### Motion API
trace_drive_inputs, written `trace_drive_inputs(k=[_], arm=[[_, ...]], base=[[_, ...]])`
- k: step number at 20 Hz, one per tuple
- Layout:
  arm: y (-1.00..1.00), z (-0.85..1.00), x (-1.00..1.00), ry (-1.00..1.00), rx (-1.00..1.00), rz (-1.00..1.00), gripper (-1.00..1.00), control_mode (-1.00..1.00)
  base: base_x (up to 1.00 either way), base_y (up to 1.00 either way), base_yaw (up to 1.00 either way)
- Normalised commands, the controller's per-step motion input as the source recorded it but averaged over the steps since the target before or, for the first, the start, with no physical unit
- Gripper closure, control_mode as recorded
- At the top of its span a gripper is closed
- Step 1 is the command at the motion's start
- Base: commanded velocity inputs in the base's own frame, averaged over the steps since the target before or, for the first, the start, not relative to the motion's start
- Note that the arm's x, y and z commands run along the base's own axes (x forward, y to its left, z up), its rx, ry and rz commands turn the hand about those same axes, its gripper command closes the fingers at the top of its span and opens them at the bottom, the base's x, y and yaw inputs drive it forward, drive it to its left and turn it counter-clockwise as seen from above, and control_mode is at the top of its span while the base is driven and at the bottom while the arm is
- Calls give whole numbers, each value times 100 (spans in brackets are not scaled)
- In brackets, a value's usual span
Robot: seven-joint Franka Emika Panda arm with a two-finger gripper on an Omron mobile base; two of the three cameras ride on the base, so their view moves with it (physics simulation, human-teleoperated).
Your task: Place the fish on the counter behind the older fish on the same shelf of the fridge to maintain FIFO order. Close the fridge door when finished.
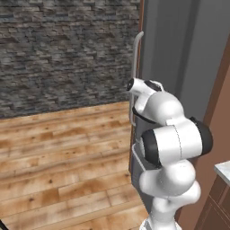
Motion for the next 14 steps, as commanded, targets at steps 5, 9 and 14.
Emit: trace_drive_inputs(k=[5, 9, 14], arm=[[-69, -17, 0, -9, 1, -11, -100, -100], [-62, -16, 0, -5, 2, -9, -100, -100], [-33, -25, -14, -11, 0, -5, -100, -100]], base=[[0, 0, 0], [0, 0, 0], [0, 0, 0]])
